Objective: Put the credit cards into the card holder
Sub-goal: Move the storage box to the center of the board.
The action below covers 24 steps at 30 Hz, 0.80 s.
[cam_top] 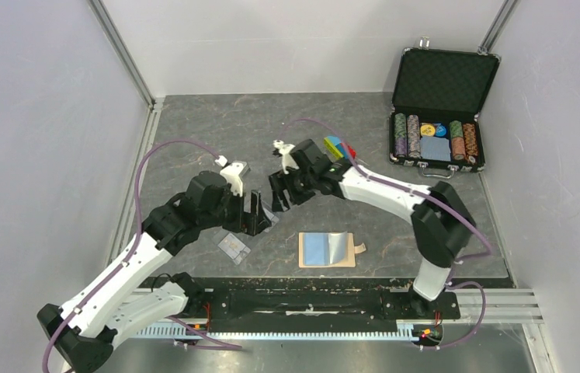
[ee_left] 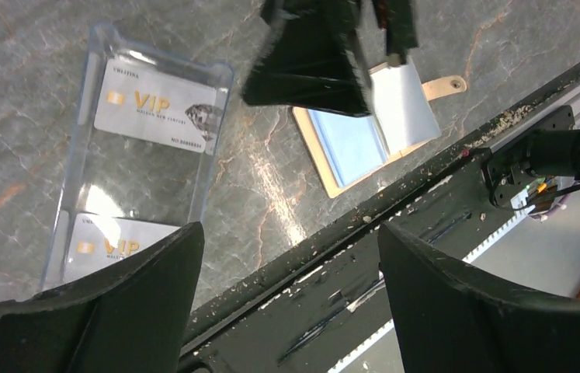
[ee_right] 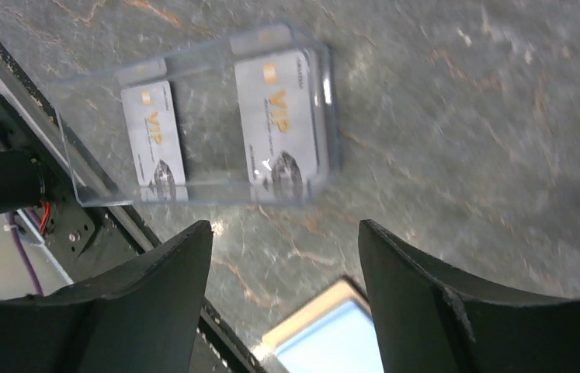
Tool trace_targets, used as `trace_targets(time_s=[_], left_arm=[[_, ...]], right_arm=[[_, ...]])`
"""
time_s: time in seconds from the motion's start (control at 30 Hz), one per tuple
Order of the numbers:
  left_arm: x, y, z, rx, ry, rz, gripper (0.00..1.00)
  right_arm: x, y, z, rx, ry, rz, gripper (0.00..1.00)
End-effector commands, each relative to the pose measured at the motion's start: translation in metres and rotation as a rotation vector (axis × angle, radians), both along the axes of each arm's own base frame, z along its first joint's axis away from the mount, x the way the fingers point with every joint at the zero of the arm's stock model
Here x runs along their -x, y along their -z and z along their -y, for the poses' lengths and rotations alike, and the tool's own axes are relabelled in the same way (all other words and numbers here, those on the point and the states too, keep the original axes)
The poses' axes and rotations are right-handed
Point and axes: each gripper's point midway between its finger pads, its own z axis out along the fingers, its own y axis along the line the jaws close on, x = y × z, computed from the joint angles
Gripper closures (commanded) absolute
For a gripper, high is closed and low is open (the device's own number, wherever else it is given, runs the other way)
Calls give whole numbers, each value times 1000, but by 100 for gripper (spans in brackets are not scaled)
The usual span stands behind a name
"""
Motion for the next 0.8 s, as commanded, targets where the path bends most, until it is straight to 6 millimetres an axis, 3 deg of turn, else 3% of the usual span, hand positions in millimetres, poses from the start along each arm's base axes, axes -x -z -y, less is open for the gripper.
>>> trace_targets(time_s=[0.0, 0.23, 0.4, 0.5, 0.6, 0.77], left_arm=[[12, 5, -6, 61, -98, -81, 11], [24, 9, -9, 103, -105, -100, 10], [30, 17, -12, 105, -115, -117, 10], [32, 19, -15, 95, -123, -126, 10], [31, 21, -18, 81, -145, -132, 10], [28, 30, -26, 45, -214, -158, 10]], right_arm=[[-12, 4, -24, 87, -69, 52, 29], [-33, 46, -40, 238, -71, 70, 34], [-41, 70, -48, 301, -77, 59, 45], [-38, 77, -50, 308, -63, 43, 62], [-35, 79, -45, 308, -5, 15, 91], [-16, 75, -41, 257, 71, -49, 100]])
